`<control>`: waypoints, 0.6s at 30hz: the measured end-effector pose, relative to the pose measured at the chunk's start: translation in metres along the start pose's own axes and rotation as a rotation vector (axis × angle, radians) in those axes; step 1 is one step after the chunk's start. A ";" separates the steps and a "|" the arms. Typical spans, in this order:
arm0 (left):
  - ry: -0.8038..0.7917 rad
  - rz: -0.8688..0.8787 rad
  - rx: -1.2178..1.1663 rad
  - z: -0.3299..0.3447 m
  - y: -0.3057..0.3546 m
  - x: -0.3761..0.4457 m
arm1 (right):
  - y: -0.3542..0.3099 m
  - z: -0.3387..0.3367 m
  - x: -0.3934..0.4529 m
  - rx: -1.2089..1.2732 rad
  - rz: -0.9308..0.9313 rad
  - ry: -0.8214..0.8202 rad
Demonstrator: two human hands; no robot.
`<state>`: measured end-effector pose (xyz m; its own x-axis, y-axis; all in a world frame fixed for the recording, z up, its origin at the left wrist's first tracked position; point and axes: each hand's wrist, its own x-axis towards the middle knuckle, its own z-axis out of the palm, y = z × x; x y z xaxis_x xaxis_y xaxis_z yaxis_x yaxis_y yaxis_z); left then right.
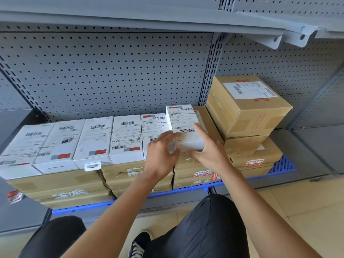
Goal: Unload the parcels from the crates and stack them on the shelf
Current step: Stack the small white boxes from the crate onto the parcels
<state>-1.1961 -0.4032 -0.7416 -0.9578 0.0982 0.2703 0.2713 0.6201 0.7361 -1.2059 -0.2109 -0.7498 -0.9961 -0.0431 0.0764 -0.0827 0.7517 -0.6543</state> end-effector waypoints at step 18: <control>-0.108 0.054 0.149 -0.007 -0.007 0.003 | -0.016 0.009 -0.004 -0.358 -0.099 0.135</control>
<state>-1.1999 -0.4126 -0.7412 -0.9489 0.2126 0.2333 0.3136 0.7192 0.6200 -1.2006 -0.2288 -0.7466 -0.9691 -0.0574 0.2398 -0.1386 0.9312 -0.3371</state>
